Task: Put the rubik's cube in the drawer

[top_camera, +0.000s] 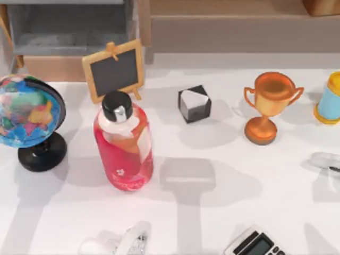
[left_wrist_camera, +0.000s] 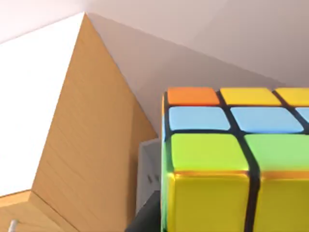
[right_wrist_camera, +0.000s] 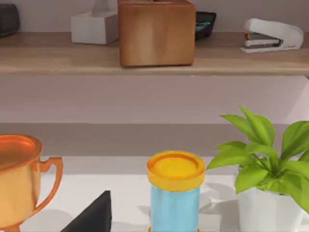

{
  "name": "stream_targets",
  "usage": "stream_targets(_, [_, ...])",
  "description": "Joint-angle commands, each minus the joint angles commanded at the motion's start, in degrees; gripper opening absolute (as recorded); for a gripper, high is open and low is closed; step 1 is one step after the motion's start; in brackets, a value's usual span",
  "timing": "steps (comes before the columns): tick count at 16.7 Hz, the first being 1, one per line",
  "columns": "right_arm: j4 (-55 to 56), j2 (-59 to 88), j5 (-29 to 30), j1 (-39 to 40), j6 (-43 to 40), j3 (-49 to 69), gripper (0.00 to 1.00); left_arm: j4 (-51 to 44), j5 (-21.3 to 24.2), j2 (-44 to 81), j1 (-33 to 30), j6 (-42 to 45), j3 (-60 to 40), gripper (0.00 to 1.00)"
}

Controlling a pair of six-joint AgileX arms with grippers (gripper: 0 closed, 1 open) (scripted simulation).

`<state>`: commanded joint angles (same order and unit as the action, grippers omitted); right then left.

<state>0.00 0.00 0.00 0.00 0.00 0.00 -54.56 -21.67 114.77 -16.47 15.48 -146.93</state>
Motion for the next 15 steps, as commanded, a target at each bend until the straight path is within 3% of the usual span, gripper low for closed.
stream_targets(8, [0.0,0.0,0.0,0.0,0.0,0.0,1.0,-28.92,12.26,18.25,26.87,3.43,-8.83,0.0])
stream_targets(12, [0.0,0.0,0.0,0.0,0.0,0.0,1.0,-35.66,17.58,30.9,33.49,4.36,-10.64,0.0])
stream_targets(15, [0.0,0.0,0.0,0.0,0.0,0.0,1.0,-37.61,20.38,38.18,35.13,4.86,-11.48,0.0])
